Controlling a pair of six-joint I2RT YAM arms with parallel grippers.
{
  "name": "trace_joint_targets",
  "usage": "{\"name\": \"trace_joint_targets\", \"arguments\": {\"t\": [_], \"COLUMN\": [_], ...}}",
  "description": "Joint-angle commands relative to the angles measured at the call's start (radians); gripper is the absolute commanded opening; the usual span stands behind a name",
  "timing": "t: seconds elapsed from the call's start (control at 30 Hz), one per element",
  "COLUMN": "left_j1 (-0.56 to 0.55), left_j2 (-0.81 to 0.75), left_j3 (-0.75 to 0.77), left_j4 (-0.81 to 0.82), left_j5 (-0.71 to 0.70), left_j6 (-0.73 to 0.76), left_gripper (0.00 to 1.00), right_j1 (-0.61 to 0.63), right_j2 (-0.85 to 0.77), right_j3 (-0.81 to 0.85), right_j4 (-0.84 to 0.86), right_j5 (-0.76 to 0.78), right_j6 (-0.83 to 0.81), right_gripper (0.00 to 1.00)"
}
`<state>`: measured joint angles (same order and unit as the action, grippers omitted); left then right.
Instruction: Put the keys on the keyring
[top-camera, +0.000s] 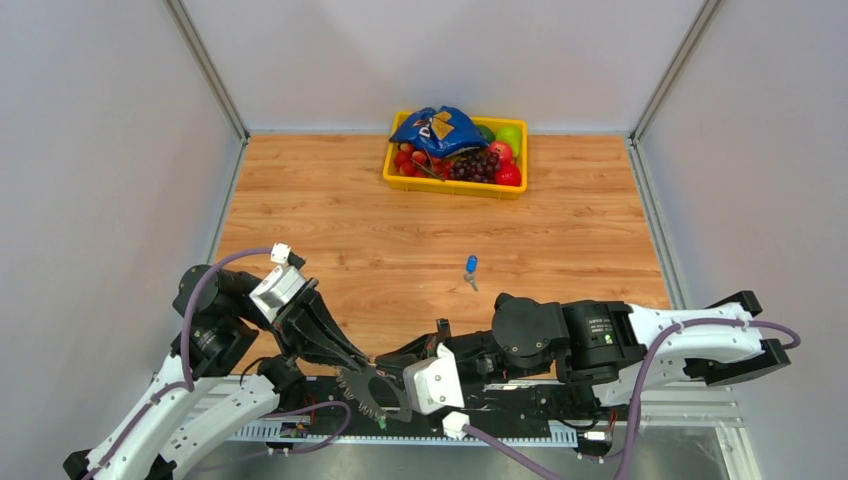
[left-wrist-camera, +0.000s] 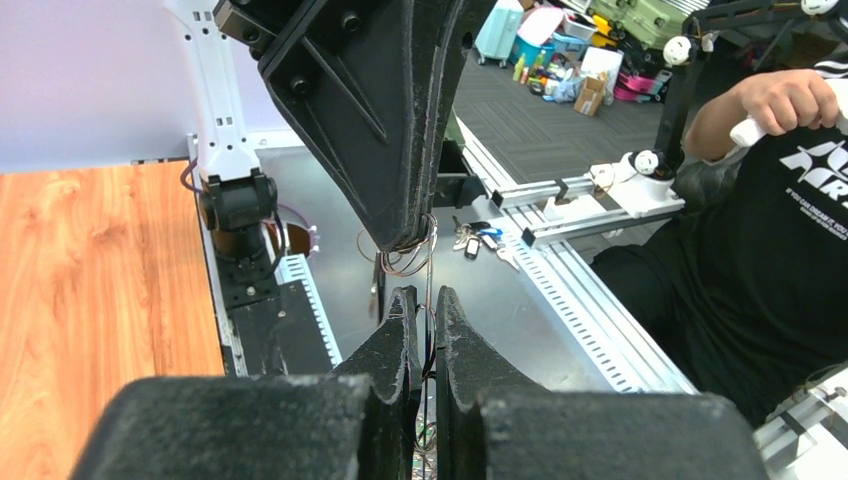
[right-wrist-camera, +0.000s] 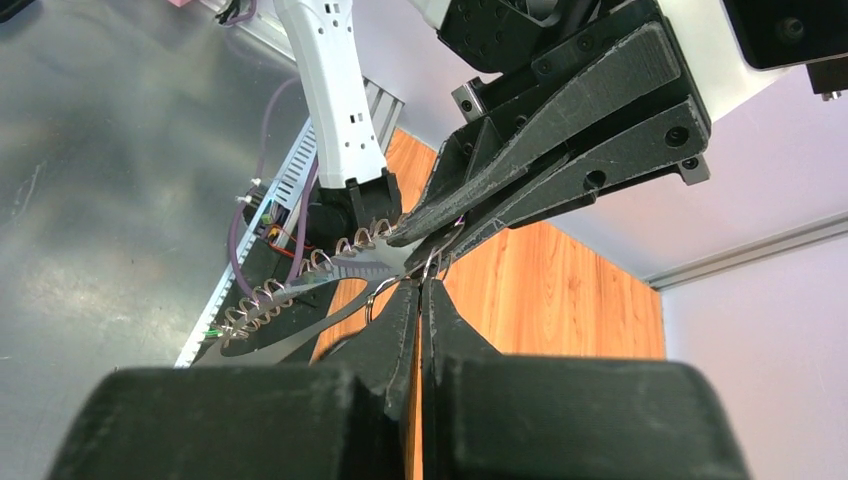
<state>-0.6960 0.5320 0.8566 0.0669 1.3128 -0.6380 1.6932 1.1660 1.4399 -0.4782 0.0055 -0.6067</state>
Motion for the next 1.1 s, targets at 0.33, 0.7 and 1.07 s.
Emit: {"name": "trace_joint_targets", "arguments": {"t": [0.33, 0.7, 1.07], "left_j1": [0.0, 0.0, 0.0], "left_j2": [0.033, 0.088, 0.151], "left_j3": [0.048, 0.077, 0.105], "left_j4": [-0.111, -0.297, -0.398], "left_j5": [-0.112, -0.211, -0.273], "left_j6": [-0.007, 0.058, 0.091], "left_gripper": [0.08, 0.2, 0.31], "right_j1": [0.023, 0.082, 0.106], "right_j2": [0.227, 0.291, 0.319], "right_j3": [0.203, 0.156, 0.059], "right_j4": [-0.21, -0.16, -0.022], "right_j5": [0.383, 0.684, 0.846], "right_j6": [-0.062, -0.182, -0.332], "right_gripper": [0.0, 0.0, 0.0]}}
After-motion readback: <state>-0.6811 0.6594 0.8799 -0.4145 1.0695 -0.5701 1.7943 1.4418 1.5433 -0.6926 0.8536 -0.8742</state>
